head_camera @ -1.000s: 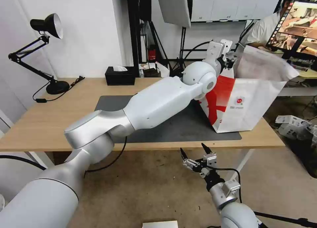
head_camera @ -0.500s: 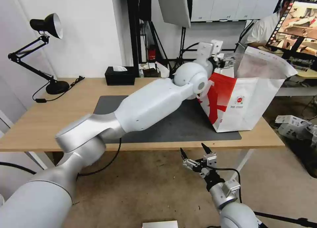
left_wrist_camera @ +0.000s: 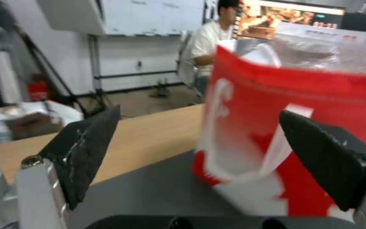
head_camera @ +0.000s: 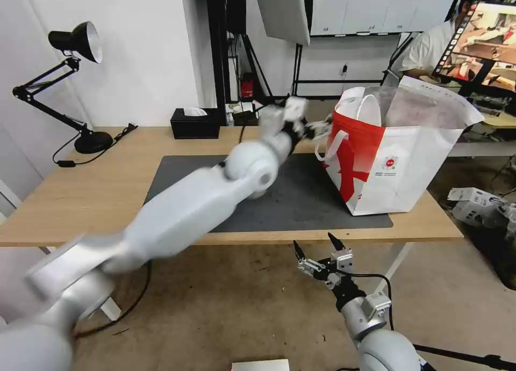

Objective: Pick up the trash from the table and place it into the takeout bag.

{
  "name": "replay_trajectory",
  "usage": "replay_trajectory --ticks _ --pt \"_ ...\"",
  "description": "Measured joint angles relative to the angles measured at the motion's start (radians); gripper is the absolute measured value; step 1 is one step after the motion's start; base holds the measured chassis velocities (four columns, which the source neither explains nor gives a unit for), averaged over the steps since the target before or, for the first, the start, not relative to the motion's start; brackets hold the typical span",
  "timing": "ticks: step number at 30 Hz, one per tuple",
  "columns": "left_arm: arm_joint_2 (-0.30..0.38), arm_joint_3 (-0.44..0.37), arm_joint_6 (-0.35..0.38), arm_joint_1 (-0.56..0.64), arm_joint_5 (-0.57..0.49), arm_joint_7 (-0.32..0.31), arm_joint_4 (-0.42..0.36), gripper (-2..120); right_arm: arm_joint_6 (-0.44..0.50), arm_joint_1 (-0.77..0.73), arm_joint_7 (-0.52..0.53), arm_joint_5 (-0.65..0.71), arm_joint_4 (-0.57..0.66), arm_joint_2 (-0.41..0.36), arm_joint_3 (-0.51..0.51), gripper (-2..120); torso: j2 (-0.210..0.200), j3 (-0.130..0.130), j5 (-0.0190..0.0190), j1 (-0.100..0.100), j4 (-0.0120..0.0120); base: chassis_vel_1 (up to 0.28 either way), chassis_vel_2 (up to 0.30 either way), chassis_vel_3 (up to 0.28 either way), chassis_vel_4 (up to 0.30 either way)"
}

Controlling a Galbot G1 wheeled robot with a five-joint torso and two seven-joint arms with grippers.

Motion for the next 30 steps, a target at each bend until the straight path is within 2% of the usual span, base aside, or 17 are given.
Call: replay_trajectory --ticks 3,4,6,7,8,10,12,13,16,17,19,20,22,23,26,30 --pt "0.103 -0.152 0.003 0.219 0.107 0.033 -0.119 100 0.0 0.0 0.0 0.0 0.0 0.0 0.0 100 0.0 0.0 -0.0002 0.0 0.0003 0.0 0.0 0.0 0.0" --pt "0.103 -0.152 0.003 0.219 0.107 0.033 -0.119 100 0.0 0.0 0.0 0.0 0.0 0.0 0.0 100 0.0 0.0 -0.0002 0.0 0.0003 0.0 0.0 0.0 0.0" --pt "0.145 -0.251 0.002 0.355 0.157 0.057 -0.169 100 0.0 0.0 0.0 0.0 0.0 0.0 0.0 100 0.0 0.0 -0.0006 0.0 0.0006 0.0 0.0 0.0 0.0" --pt "0.177 -0.342 -0.003 0.471 0.196 0.07 -0.21 100 0.0 0.0 0.0 0.0 0.0 0.0 0.0 100 0.0 0.0 -0.0002 0.0 0.0005 0.0 0.0 0.0 0.0" --pt "0.177 -0.342 -0.003 0.471 0.196 0.07 -0.21 100 0.0 0.0 0.0 0.0 0.0 0.0 0.0 100 0.0 0.0 -0.0002 0.0 0.0005 0.0 0.0 0.0 0.0" --pt "0.216 -0.466 -0.025 0.641 0.239 0.078 -0.265 100 0.0 0.0 0.0 0.0 0.0 0.0 0.0 100 0.0 0.0 -0.0002 0.0 0.0008 0.0 0.0 0.0 0.0" --pt "0.221 -0.561 -0.052 0.77 0.277 0.08 -0.298 100 0.0 0.0 0.0 0.0 0.0 0.0 0.0 100 0.0 0.0 0.0001 0.0 0.0002 0.0 0.0 0.0 0.0" --pt "0.221 -0.561 -0.052 0.77 0.277 0.08 -0.298 100 0.0 0.0 0.0 0.0 0.0 0.0 0.0 100 0.0 0.0 0.0001 0.0 0.0002 0.0 0.0 0.0 0.0" --pt "0.195 -0.693 -0.077 0.931 0.336 0.091 -0.338 100 0.0 0.0 0.0 0.0 0.0 0.0 0.0 100 0.0 0.0 0.0006 0.0 0.0001 0.0 0.0 0.0 0.0" --pt "0.195 -0.693 -0.077 0.931 0.336 0.091 -0.338 100 0.0 0.0 0.0 0.0 0.0 0.0 0.0 100 0.0 0.0 0.0006 0.0 0.0001 0.0 0.0 0.0 0.0" --pt "0.14 -0.812 -0.093 1.111 0.395 0.115 -0.371 100 0.0 0.0 0.0 0.0 0.0 0.0 0.0 100 0.0 0.0 0.0001 0.0 0.0003 0.0 0.0 0.0 0.0" --pt "0.14 -0.812 -0.093 1.111 0.395 0.115 -0.371 100 0.0 0.0 0.0 0.0 0.0 0.0 0.0 100 0.0 0.0 0.0001 0.0 0.0003 0.0 0.0 0.0 0.0" --pt "0.094 -0.874 -0.109 1.22 0.43 0.128 -0.385 100 0.0 0.0 0.0 0.0 0.0 0.0 0.0 100 0.0 0.0 0.0003 0.0 0.0003 0.0 0.0 0.0 0.0" --pt "0.094 -0.874 -0.109 1.22 0.43 0.128 -0.385 100 0.0 0.0 0.0 0.0 0.0 0.0 0.0 100 0.0 0.0 0.0003 0.0 0.0003 0.0 0.0 0.0 0.0" --pt "0.03 -0.934 -0.13 1.334 0.459 0.143 -0.388 100 0.0 0.0 0.0 0.0 0.0 0.0 0.0 100 0.0 0.0 0.0004 0.0 0.0002 0.0 0.0 0.0 0.0" --pt "-0.012 -0.957 -0.152 1.398 0.474 0.145 -0.388 100 0.0 0.0 0.0 0.0 0.0 0.0 0.0 100 0.0 0.0 0.0004 0.0 0.0002 0.0 0.0 0.0 0.0"
